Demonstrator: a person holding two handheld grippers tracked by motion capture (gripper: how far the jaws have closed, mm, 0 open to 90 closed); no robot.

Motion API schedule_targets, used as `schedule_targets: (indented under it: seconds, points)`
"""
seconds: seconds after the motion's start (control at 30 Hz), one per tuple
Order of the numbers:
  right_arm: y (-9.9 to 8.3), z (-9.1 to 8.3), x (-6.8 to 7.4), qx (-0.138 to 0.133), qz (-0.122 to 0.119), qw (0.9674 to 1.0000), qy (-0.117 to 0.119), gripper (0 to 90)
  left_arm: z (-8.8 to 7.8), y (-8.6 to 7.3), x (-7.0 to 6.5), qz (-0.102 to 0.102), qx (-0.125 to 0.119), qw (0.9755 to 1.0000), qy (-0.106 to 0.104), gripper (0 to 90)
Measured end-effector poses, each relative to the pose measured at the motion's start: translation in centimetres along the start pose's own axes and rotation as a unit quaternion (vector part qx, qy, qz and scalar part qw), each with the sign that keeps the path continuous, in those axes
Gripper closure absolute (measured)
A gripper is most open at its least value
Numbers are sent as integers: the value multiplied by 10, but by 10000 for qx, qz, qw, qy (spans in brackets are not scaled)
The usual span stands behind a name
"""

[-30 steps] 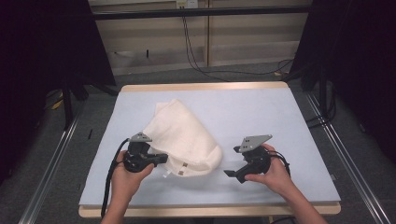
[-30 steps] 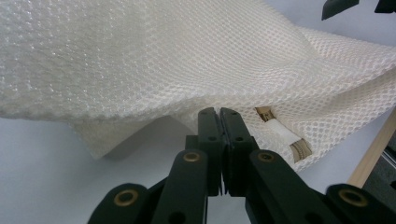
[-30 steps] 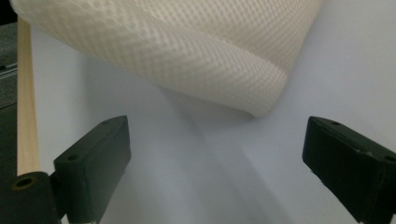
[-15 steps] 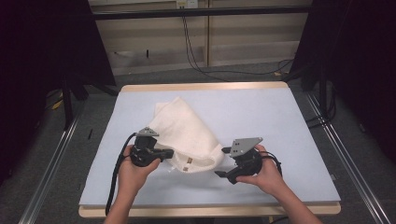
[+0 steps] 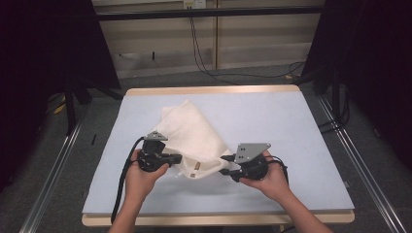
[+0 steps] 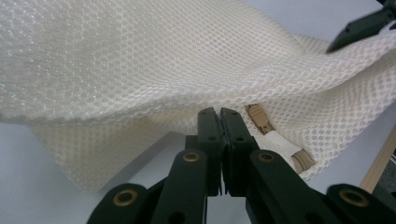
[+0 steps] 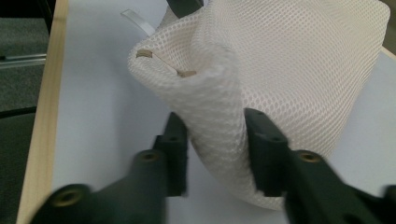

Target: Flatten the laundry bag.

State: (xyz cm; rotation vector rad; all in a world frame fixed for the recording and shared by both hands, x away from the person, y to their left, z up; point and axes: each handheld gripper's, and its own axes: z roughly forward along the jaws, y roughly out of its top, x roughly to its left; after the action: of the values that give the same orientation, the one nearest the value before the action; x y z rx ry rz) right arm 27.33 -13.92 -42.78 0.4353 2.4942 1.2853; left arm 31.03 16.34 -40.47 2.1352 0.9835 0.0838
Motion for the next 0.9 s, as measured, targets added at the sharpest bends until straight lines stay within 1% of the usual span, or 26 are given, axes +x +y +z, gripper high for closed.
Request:
schedule_targets:
  seconds: [0.03,0.07,0.1,0.13,0.17,0.2,0.23,0.27,0.3,0.33,0.37,0.4,0.43,0.5,0.53,0.57,0.6,0.63,0.67,0.7,0.73,0.77,0.8,0.87,0.9]
  points:
    - [-1,-1,0,4,67,10000,-4,700,1,0,0,26,10,10000,-20,878]
    - [-1,-2,-3,44,205,9998,-26,787,1,1,0,45,22,10000,17,874]
    - [-1,-3,-3,51,301,9995,-40,798,1,1,1,89,66,9999,39,872]
    - [-1,-3,-4,42,360,9993,-55,808,2,1,1,79,63,9999,22,867]
    - [-1,-3,-4,42,360,9993,-55,808,2,1,1,79,63,9999,22,859]
    - [-2,-5,-6,28,566,9983,-104,818,2,1,2,102,56,9999,60,848]
    - [-3,-6,-8,-4,679,9976,-109,820,2,0,1,127,45,9999,109,842]
    - [-4,-7,-10,-16,764,9970,-87,823,1,0,2,146,52,9998,100,832]
    - [-5,-8,-11,-42,912,9957,-125,823,1,-1,2,135,-12,9998,115,817]
    - [-5,-8,-11,-42,912,9957,-125,823,1,-1,2,135,-12,9998,115,797]
    - [-6,-9,-13,-76,948,9954,-146,824,0,-1,3,169,-18,9997,151,797]
    - [-7,-11,-17,-106,1161,9931,-163,825,-1,-1,4,122,-49,9998,134,779]
    - [-8,-12,-19,-142,1222,9923,-159,825,-2,-2,5,153,-49,9997,171,772]
    - [-8,-13,-20,-152,1247,9919,-191,825,-2,-3,5,142,-72,9997,203,766]
    - [-9,-16,-23,-162,1296,9911,-235,825,-2,-3,6,146,-87,9997,181,746]
    - [-10,-16,-24,-167,1330,9907,-245,825,-3,-5,7,135,-102,9996,209,738]
    - [-10,-16,-24,-167,1330,9907,-245,825,-3,-5,7,135,-102,9996,209,736]
    - [-10,-17,-25,-174,1358,9902,-259,825,-4,-5,9,147,-102,9995,256,736]
    - [-12,-19,-26,-156,1418,9893,-311,825,-3,-6,10,77,-162,9995,260,723]
    - [-13,-20,-28,-174,1448,9888,-330,826,-4,-8,12,40,-102,9995,312,716]
    - [-14,-21,-30,-191,1506,9879,-319,825,-4,-9,14,96,-15,9992,394,709]
    - [-16,-23,-32,-217,1578,9866,-356,826,-4,-9,14,96,-15,9992,394,704]
    - [-16,-23,-32,-217,1578,9866,-356,826,-2,-11,14,15,-38,9992,393,704]
    - [-21,-27,-37,-241,1698,9842,-438,825,-1,-14,17,60,64,9992,403,706]
    - [-21,-27,-37,-241,1698,9842,-438,825,1,-15,18,23,35,9989,464,706]
